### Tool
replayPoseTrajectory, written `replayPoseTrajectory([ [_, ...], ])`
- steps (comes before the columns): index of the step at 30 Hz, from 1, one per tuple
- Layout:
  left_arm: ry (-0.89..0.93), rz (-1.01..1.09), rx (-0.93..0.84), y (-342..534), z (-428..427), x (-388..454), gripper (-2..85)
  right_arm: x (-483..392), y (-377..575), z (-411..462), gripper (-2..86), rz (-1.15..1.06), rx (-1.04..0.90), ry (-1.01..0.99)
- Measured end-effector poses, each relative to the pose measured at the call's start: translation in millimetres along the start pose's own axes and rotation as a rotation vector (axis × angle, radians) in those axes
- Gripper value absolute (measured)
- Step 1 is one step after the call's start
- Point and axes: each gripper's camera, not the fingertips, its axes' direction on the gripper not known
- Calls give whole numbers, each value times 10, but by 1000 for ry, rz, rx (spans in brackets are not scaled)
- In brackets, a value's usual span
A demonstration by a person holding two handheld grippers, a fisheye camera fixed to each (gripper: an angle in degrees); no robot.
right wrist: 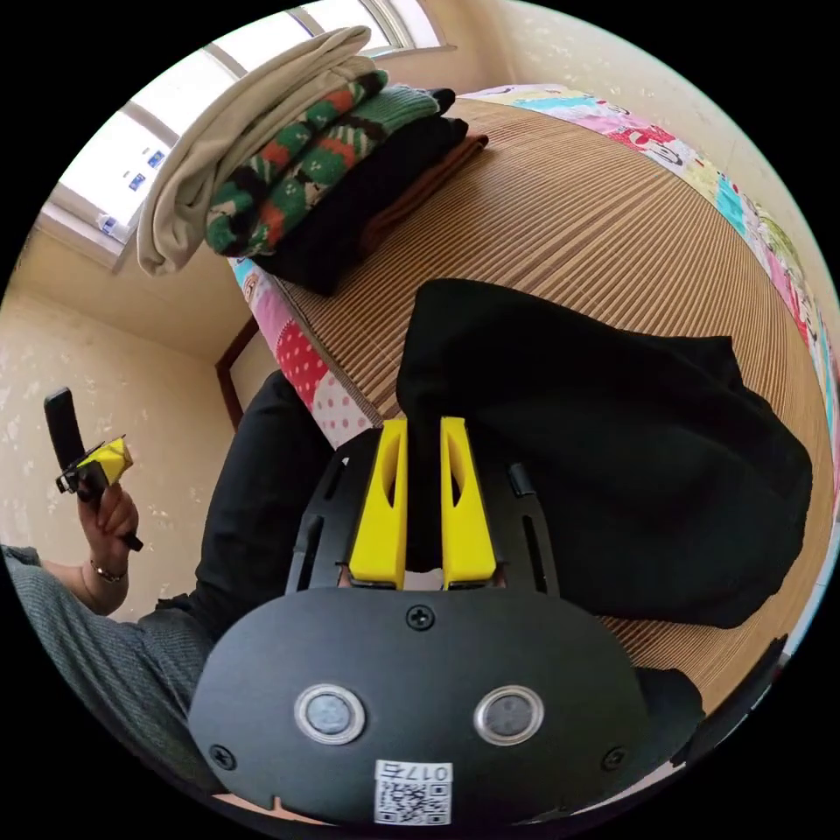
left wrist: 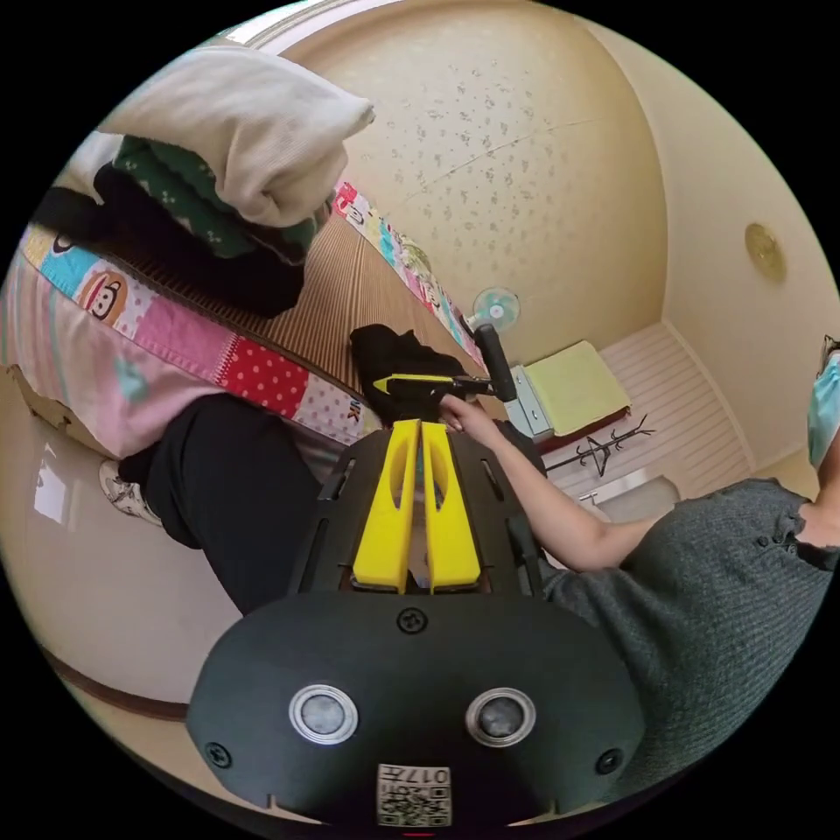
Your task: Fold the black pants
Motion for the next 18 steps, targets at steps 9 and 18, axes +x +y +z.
replayPoseTrajectory([
  [9, 128, 206, -342, 217, 924, 421, -10, 540, 489, -15, 61, 205, 20, -221],
  [18, 153, 257, -294, 421, 1403, 873, -10, 1143, 1263, -80, 60, 164, -37, -360],
])
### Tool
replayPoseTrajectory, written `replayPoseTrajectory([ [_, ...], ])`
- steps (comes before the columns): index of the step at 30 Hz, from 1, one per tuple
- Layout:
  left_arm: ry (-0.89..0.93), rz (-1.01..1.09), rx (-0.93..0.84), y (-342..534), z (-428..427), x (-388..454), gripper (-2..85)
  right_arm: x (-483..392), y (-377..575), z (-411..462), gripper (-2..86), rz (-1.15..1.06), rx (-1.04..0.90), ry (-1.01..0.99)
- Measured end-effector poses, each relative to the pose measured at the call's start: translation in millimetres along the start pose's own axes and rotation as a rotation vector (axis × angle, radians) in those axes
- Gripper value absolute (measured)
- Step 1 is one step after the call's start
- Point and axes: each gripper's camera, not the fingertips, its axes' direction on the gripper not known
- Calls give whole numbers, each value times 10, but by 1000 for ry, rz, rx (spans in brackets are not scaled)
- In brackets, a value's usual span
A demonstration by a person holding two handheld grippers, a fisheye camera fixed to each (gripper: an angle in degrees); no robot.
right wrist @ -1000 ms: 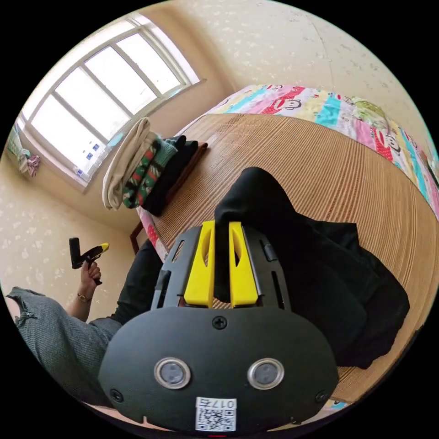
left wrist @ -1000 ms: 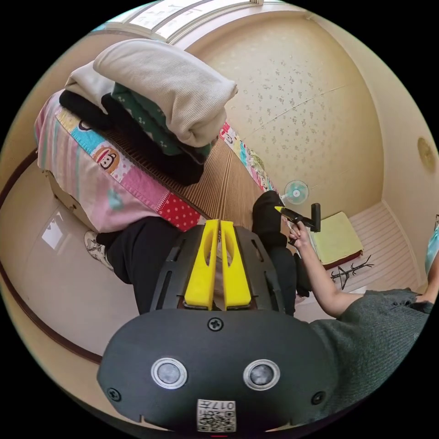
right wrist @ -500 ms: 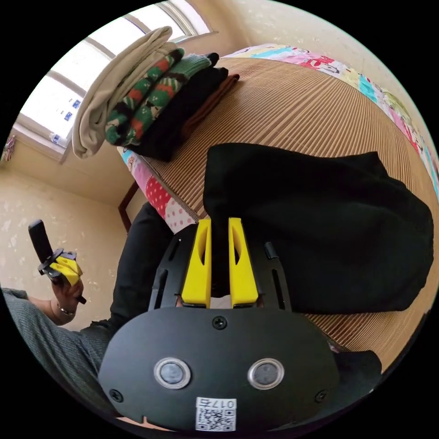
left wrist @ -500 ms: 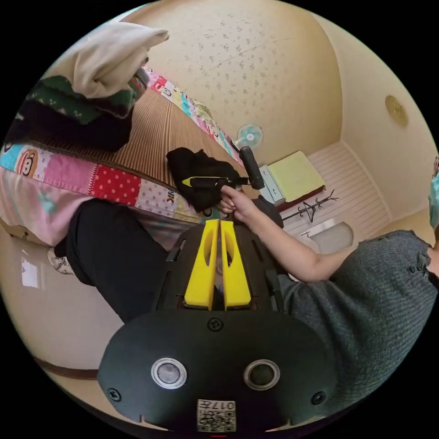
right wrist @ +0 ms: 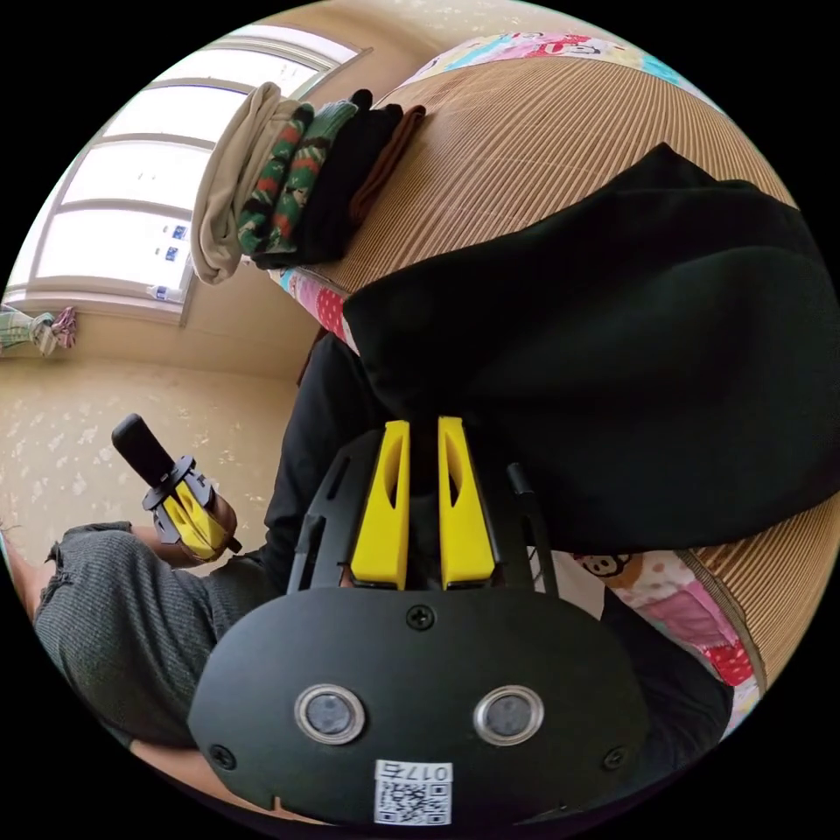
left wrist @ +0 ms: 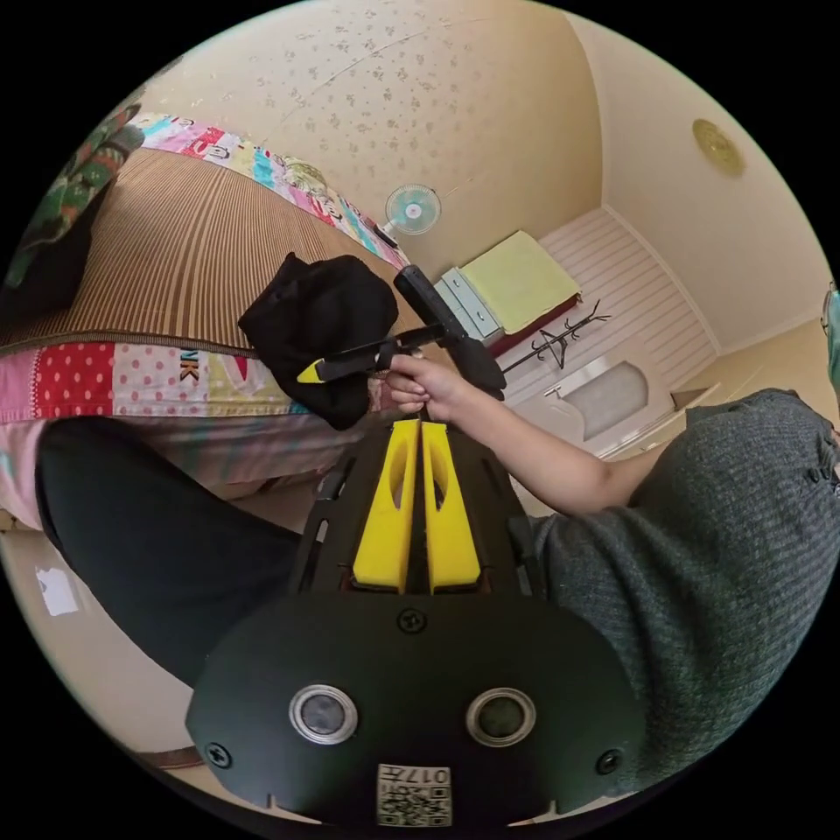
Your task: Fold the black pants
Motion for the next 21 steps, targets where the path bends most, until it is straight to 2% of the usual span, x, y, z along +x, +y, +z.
replayPoseTrajectory([
  [8, -120, -182, 75, -60, 182, 85, -10, 333, 496, -304, 58, -216, -63, -40],
  [12, -212, -178, 30, -290, 323, 158, -10, 701, 952, -622, 51, -263, -29, -177],
  [14, -122, -96, 5, -488, 492, 220, -10, 941, 1184, -773, 38, -269, -11, -278],
  [16, -46, -45, -12, -643, 621, 300, -10, 1246, 1454, -1027, 42, -262, 82, -378],
  [19, -113, -18, -35, -845, 798, 456, -10, 1936, 1907, -1601, 80, -117, 360, -471],
  [21, -145, 5, -44, -922, 892, 519, -10, 2593, 2231, -2019, 119, 108, 601, -424],
])
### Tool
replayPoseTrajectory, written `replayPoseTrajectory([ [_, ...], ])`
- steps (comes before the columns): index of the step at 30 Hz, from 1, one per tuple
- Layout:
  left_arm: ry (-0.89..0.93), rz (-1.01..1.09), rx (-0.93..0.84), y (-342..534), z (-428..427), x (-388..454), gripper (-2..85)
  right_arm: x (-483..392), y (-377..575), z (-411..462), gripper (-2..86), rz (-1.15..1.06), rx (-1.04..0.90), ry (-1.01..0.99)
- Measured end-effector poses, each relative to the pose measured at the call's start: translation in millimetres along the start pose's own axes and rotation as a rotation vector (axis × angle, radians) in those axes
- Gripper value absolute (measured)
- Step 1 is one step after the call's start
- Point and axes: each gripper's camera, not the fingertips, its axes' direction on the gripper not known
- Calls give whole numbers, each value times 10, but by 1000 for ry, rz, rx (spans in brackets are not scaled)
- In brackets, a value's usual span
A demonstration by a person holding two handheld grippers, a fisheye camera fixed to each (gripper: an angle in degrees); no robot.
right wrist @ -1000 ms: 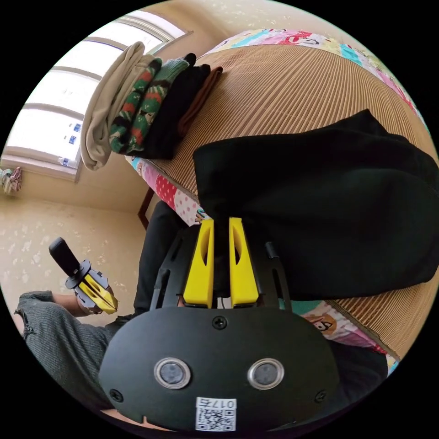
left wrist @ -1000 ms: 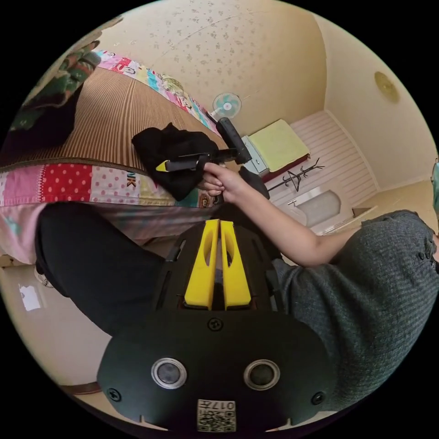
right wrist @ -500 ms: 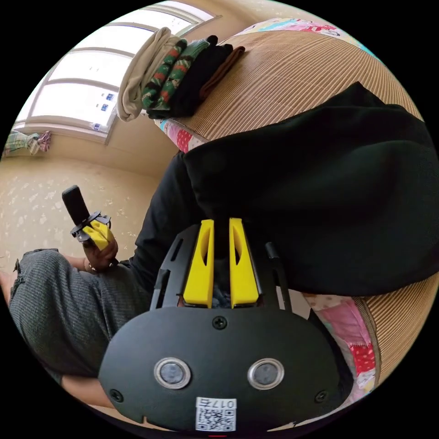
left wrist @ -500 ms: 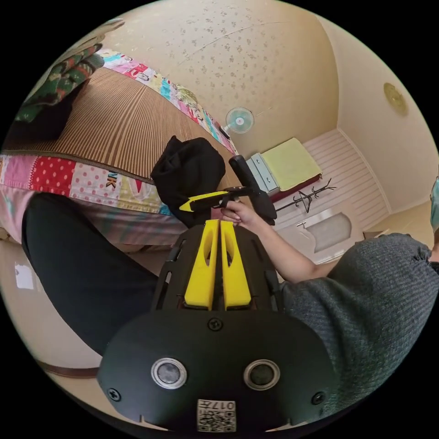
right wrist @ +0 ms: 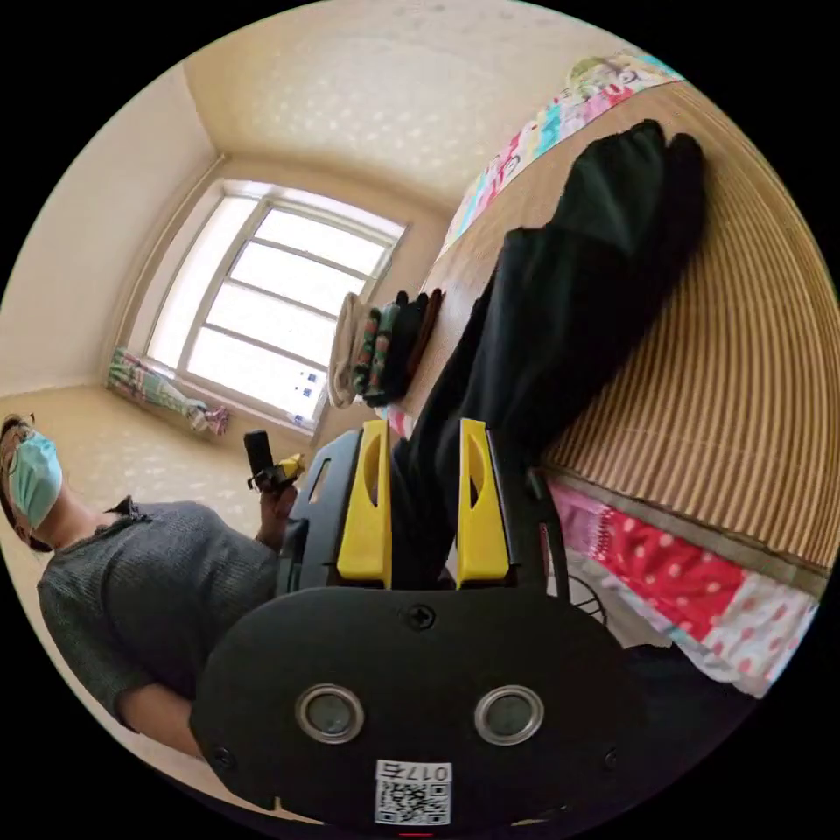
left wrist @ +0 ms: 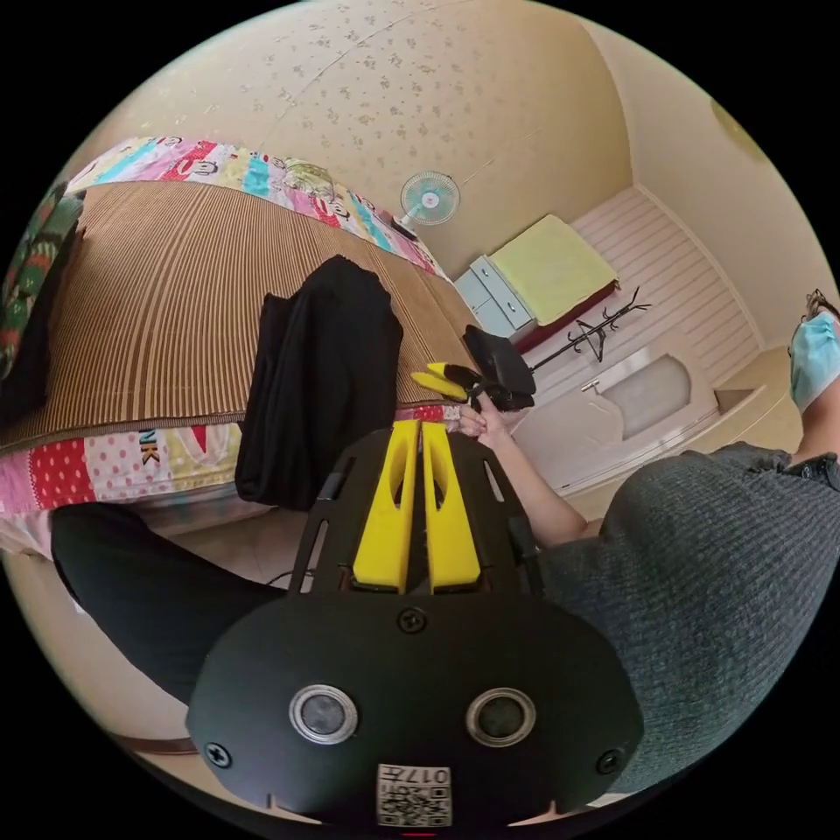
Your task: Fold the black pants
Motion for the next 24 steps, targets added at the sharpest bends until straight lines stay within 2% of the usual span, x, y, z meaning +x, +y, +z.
replayPoseTrajectory([
  [3, 53, -43, -3, -58, 120, -45, -10, 522, -161, -638, 135, 195, 251, 150],
  [6, 235, -143, 27, -7, 147, -249, -10, 874, -434, -934, 143, 282, 392, 201],
  [8, 252, -169, 42, 60, 60, -340, -10, 1034, -659, -993, 149, 338, 410, 241],
  [11, 197, -145, 35, 142, -78, -338, -9, 1244, -1036, -971, 161, 329, 355, 115],
  [13, 173, -128, 44, 196, -155, -326, -9, 1334, -1165, -946, 144, 353, 336, 82],
  [15, 136, -122, 49, 232, -209, -325, -7, 1388, -1208, -922, 72, 428, 292, 76],
  [16, 114, -119, 51, 236, -233, -324, -5, 1357, -1182, -935, 64, 416, 304, 33],
  [18, 108, -109, 55, 197, -268, -320, -4, 967, -1019, -1004, 38, 244, 410, -200],
  [20, 138, -67, 51, 31, -319, -295, 11, 444, -914, -1004, 29, 59, 413, -315],
  [23, 103, 24, 36, -357, -383, -206, 70, -578, -625, -924, 19, -240, 321, -268],
  [24, 90, 38, 39, -445, -395, -191, 86, -848, -477, -896, 15, -297, 293, -309],
])
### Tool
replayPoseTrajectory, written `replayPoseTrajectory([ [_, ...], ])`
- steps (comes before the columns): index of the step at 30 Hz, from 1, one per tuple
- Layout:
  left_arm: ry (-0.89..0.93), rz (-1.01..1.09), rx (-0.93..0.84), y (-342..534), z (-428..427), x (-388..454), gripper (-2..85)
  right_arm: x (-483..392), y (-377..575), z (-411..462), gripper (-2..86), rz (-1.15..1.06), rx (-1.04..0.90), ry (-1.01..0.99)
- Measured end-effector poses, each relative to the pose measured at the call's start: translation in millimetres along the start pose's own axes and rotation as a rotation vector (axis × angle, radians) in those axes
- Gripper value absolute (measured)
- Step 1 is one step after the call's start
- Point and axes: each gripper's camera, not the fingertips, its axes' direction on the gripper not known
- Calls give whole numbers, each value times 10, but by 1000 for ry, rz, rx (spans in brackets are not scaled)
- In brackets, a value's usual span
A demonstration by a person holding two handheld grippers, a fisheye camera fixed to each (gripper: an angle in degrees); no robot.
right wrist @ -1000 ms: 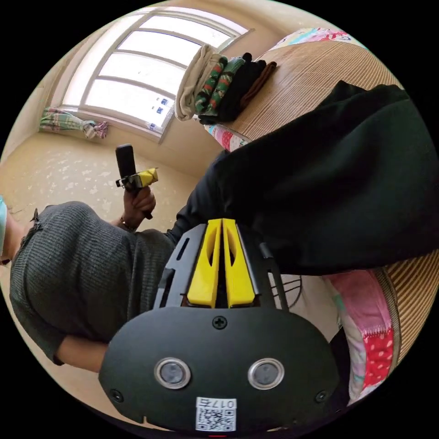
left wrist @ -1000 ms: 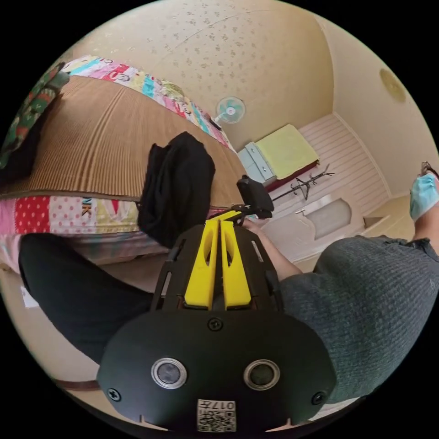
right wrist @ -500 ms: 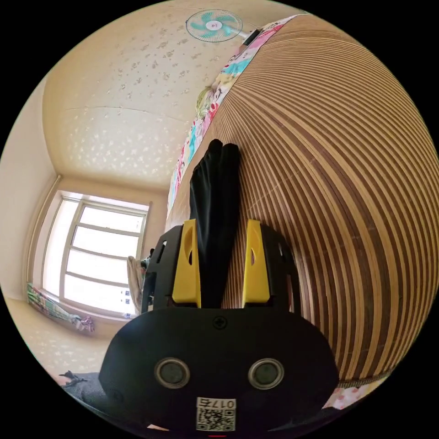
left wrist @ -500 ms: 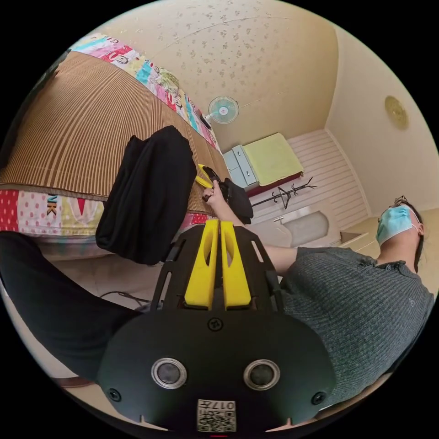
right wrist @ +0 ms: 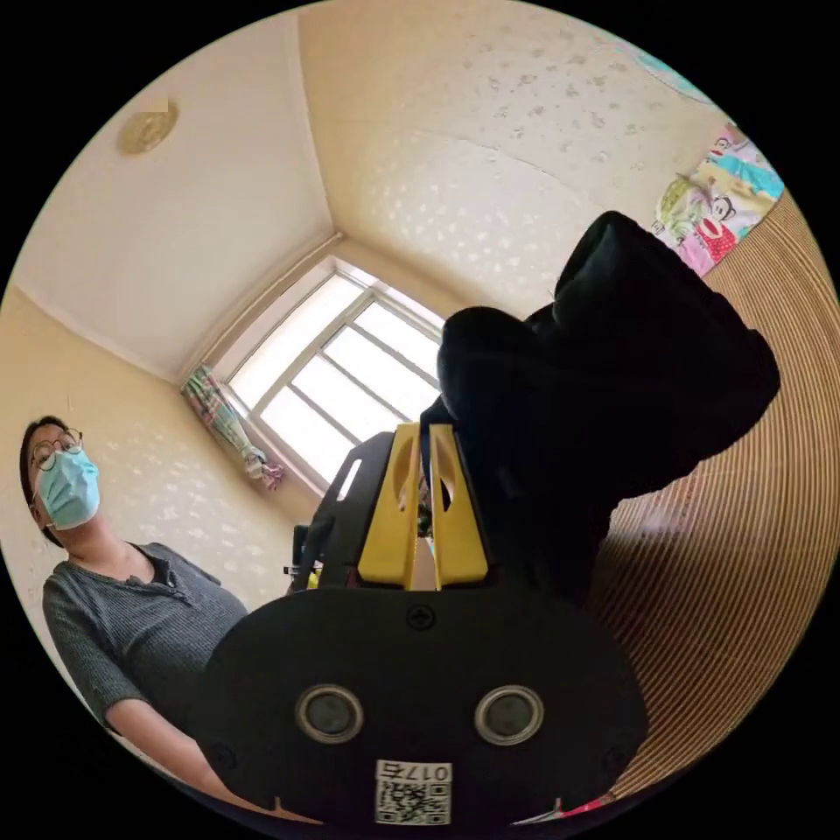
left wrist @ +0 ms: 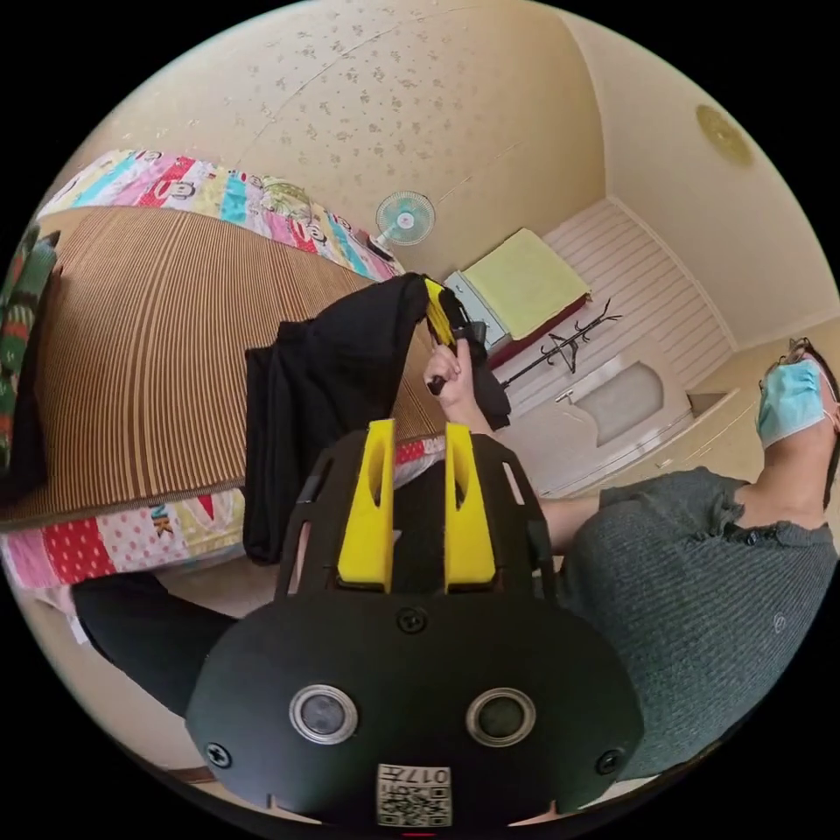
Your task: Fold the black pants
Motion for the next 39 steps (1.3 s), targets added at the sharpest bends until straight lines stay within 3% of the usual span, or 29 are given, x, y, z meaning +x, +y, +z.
replayPoseTrajectory([
  [2, -10, 53, 48, -342, -20, 27, 146, -353, 169, 78, 9, -45, -23, -98],
  [6, -24, 123, 77, -746, 119, -4, 183, -914, 605, 143, 4, -90, -64, -305],
  [8, 125, 105, 3, -903, 354, -70, 194, -1036, 762, 84, 4, -78, -36, -388],
  [10, 182, 103, 2, -893, 416, -60, 175, -1114, 859, -9, 5, -56, -15, -435],
  [13, 247, 181, 11, -827, 262, 57, 79, -1214, 947, -345, 8, -23, 74, -482],
  [18, 501, 164, 196, -747, -456, -77, -3, -1770, 865, -972, 14, -145, 246, -641],
  [24, 613, 276, 436, -627, -1669, -14, -9, -2950, 587, -1463, 15, -366, 270, -498],
  [26, 755, 308, 571, -507, -2078, -71, -9, -3250, 575, -1560, 14, -413, 313, -519],
  [29, 818, 359, 632, -494, -2434, -2, -9, -3688, 529, -1700, 14, -488, 391, -578],
  [31, 767, 422, 612, -553, -2560, 226, -8, -4003, 479, -1722, 14, -550, 401, -557],
  [35, 615, 536, 613, -696, -2679, 760, -8, -4627, 469, -1704, 13, -619, 482, -309],
  [39, 454, 316, 693, -792, -2486, 848, -8, -4855, 450, -1546, 13, -697, 544, -141],
])
